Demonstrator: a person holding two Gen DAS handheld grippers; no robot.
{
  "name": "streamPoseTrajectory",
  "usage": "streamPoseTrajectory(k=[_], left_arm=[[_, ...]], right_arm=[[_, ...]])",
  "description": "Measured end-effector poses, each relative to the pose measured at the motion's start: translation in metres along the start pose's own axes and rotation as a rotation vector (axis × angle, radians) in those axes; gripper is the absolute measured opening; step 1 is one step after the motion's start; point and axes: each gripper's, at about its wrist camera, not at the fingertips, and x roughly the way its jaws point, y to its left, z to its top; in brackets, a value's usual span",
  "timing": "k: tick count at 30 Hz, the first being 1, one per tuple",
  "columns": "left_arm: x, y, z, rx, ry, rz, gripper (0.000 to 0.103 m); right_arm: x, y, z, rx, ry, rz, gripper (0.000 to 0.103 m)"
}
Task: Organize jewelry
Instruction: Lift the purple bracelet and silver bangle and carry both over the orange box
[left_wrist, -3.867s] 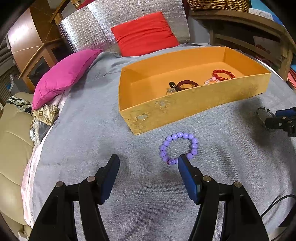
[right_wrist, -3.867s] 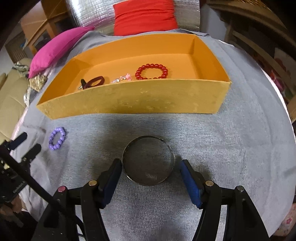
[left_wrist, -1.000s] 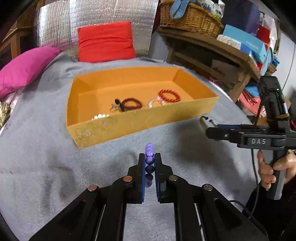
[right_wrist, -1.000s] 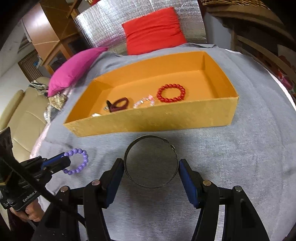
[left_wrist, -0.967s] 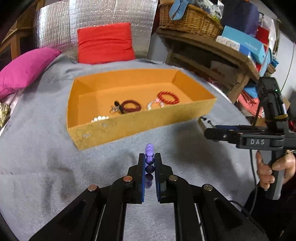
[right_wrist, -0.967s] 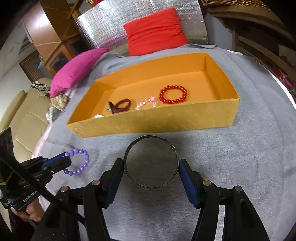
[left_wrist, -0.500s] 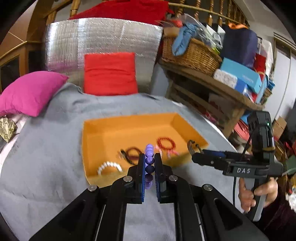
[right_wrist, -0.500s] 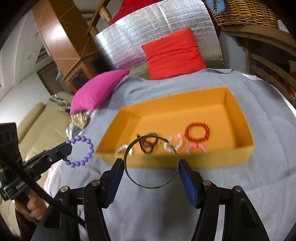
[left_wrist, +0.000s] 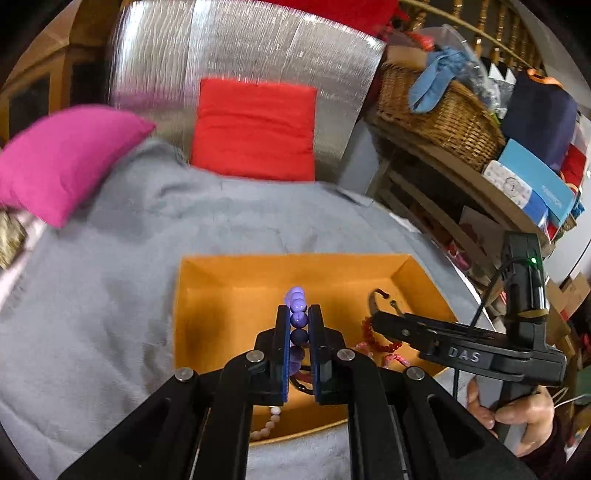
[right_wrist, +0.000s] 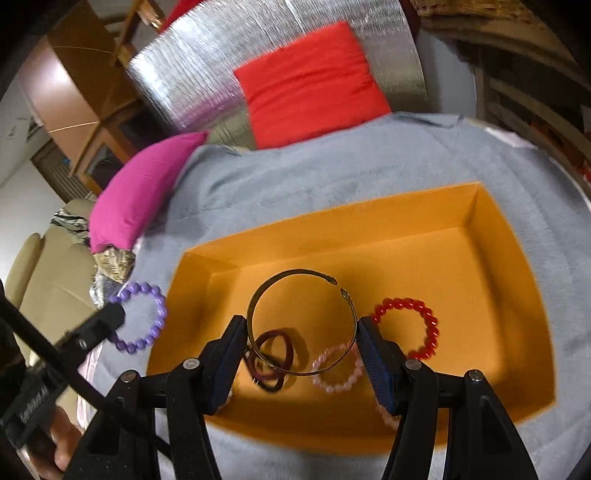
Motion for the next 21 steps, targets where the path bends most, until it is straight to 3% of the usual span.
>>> streamPoseTrajectory(k=[5, 11, 21], left_arm=[[0.038, 0.014, -0.003, -0.072, 0.089, 0.003, 0.010], [0.064, 0.021, -0.009, -0.083, 0.159, 0.058, 0.010], [0.073, 0.020, -0.014, -0.077, 0.182, 0.102, 0.010]], right_arm=[[0.033, -0.007, 0.009, 0.042, 0.066, -0.014, 0.064], [0.054, -0.012, 0.015, 0.083, 0.103, -0.029, 0.064], [0.067, -0.012, 0.018, 0.099, 0.111, -0.062, 0.064]])
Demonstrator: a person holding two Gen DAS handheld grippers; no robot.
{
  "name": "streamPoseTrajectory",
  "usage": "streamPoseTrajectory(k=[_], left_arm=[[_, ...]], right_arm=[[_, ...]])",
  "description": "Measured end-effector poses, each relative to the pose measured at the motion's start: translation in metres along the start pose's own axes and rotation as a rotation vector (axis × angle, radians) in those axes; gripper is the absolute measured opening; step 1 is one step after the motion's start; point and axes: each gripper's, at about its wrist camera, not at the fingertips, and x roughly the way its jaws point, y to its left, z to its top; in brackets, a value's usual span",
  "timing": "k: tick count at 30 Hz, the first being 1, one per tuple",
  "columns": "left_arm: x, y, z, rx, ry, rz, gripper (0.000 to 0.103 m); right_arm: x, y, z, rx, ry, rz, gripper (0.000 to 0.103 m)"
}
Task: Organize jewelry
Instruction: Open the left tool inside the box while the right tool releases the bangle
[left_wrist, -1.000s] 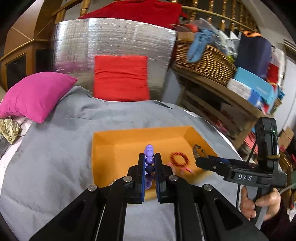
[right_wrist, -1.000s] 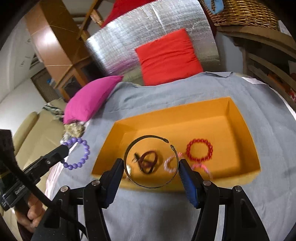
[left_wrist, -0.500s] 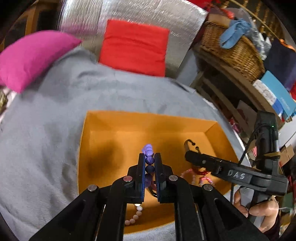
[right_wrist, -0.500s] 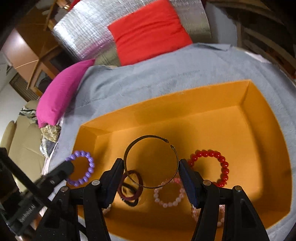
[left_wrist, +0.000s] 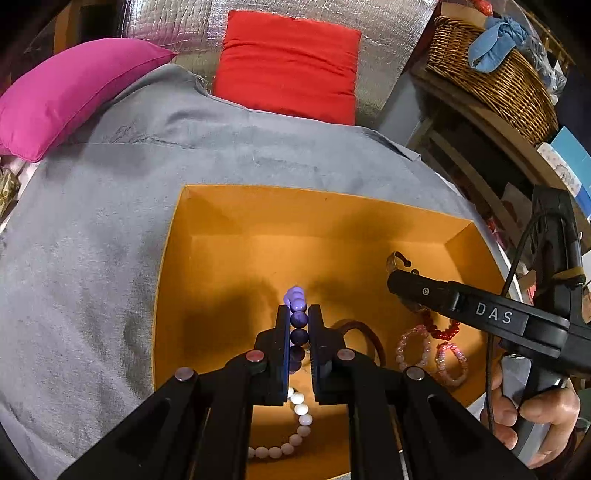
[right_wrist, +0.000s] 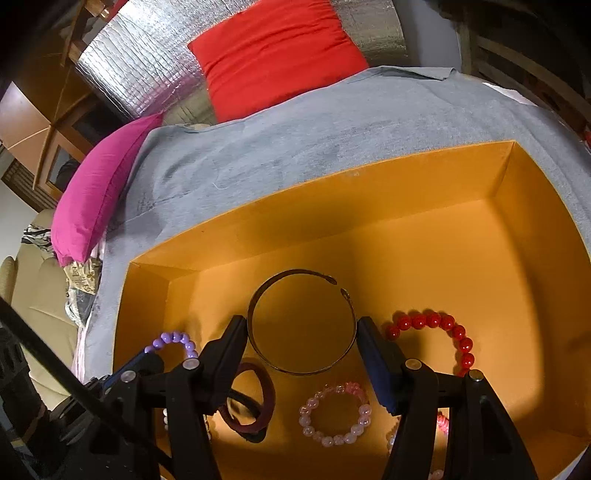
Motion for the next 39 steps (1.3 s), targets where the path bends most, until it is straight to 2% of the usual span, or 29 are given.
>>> streamPoseTrajectory(k=[3, 10, 14, 21, 39], left_arm=[[-0.001, -0.001, 0.000, 0.014, -0.006, 0.035, 0.010], [-0.001, -0.010, -0.005, 0.084, -0.035, 0.195, 0.010], [0.000, -0.010, -0.006, 0.107, -0.043, 0.246, 0.010], [0.000, -0.013, -0.008, 0.138, -0.058, 0.291, 0.010], [0.001, -0.015, -0.011, 0.158, -0.065, 0.333, 0.010]], right_arm=[[0.002, -0.002, 0.000, 0.003, 0.001, -0.008, 0.064], [0.007, -0.006, -0.001, 0.013, 0.011, -0.026, 0.064], [0.007, -0.005, -0.001, 0.011, 0.010, -0.032, 0.064], [0.007, -0.004, -0.001, 0.015, 0.006, -0.034, 0.064], [0.009, -0.005, 0.001, 0.034, -0.007, -0.037, 0.065]])
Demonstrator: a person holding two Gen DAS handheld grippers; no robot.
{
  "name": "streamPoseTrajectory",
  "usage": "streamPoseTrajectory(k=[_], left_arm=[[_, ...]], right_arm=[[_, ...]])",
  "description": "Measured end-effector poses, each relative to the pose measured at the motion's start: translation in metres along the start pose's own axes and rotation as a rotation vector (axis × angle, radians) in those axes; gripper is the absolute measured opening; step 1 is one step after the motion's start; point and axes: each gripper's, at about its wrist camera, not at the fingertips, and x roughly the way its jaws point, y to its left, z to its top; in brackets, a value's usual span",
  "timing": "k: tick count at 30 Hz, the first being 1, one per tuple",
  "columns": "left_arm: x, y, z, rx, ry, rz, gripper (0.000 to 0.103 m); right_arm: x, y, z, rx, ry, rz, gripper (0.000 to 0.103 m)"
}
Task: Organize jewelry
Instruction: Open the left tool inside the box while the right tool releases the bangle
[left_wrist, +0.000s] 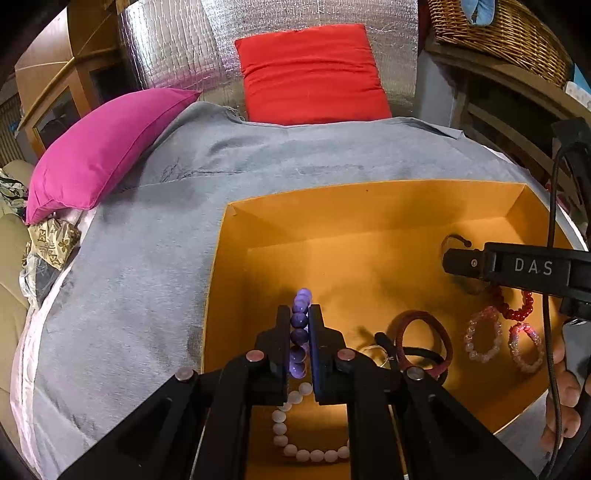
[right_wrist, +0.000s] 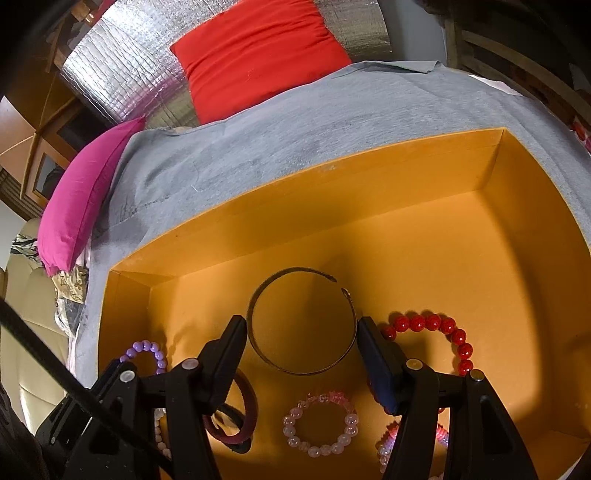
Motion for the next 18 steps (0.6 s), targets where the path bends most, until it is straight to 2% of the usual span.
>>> streamPoseTrajectory(k=[8, 10, 12, 14, 16, 18], left_arm=[[-0.002, 0.001, 0.000, -0.002, -0.006, 0.022, 0.010], [-0.004, 0.002, 0.000, -0.001, -0.012, 0.029, 0.015], [-0.008, 0.004, 0.001, -0.009, -0.022, 0.039, 0.044], [-0.019, 0.006, 0.002, -0.021, -0.070, 0.060, 0.054], [-0.033, 0.006, 0.004, -0.017, -0.110, 0.074, 0.055], [-0.050, 0.006, 0.004, -0.013, -0.146, 0.086, 0.068]], right_arm=[[-0.001, -0.002, 0.001, 0.007, -0.004, 0.006, 0.067], [-0.003, -0.001, 0.000, 0.004, -0.010, 0.006, 0.067], [-0.007, 0.001, -0.001, -0.005, -0.016, 0.003, 0.067], [-0.017, 0.003, -0.002, -0.027, -0.037, -0.001, 0.067], [-0.032, 0.005, -0.005, -0.050, -0.076, -0.009, 0.067], [-0.052, 0.006, -0.010, -0.085, -0.123, -0.023, 0.067]])
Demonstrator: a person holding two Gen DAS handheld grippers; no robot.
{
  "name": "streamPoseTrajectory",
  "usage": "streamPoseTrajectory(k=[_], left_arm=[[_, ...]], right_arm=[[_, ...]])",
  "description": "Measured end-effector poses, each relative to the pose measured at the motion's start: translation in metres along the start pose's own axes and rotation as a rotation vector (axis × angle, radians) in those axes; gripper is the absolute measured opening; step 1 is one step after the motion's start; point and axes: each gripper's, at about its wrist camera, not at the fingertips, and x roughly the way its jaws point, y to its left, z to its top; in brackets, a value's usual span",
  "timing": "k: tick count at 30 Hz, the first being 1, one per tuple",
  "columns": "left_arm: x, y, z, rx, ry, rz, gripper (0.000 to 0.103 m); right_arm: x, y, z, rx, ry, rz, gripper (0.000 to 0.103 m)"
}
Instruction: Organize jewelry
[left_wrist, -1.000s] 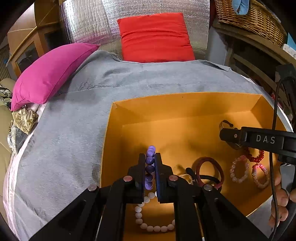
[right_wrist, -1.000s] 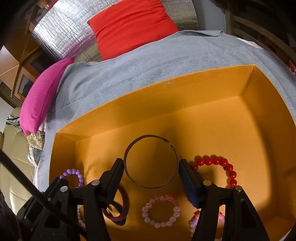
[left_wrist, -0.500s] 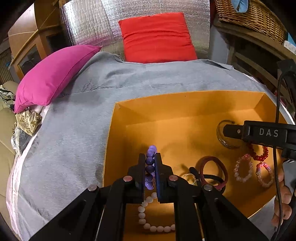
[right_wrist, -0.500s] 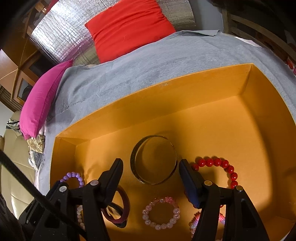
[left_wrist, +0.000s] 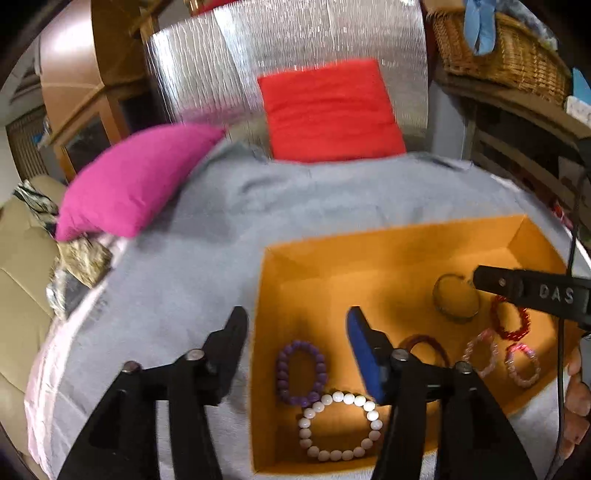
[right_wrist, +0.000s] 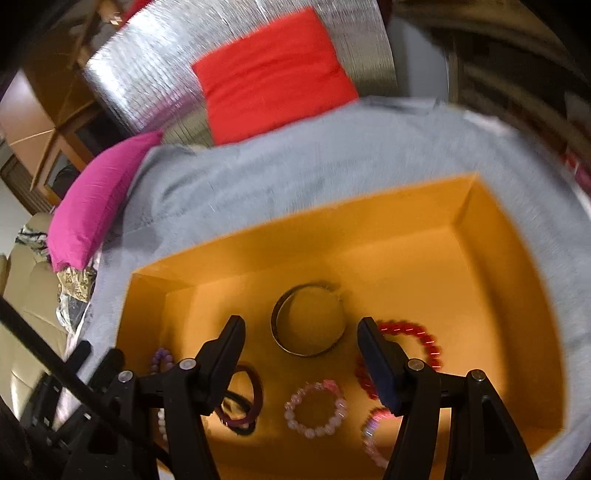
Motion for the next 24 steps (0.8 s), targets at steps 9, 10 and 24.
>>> streamPoseTrajectory(k=[9, 10, 24], left_arm=[[-0.090, 0.010, -0.009, -0.055, -0.067, 0.028, 0.080], [-0.100, 0.011, -0.011, -0.068, -0.069, 0.036, 0.082], [-0.173, 0.010, -0.010, -0.111, -0.193, 0.061, 0.088]], right_arm=[[-0.117, -0.007, -0.045, -0.095, -0.159, -0.052, 0.069], [-0.126, -0.006, -0.049, -0.104, -0.171, -0.053, 0.070], [-0.212, 0.014, -0.079, -0.196, -0.241, -0.091, 0.072]])
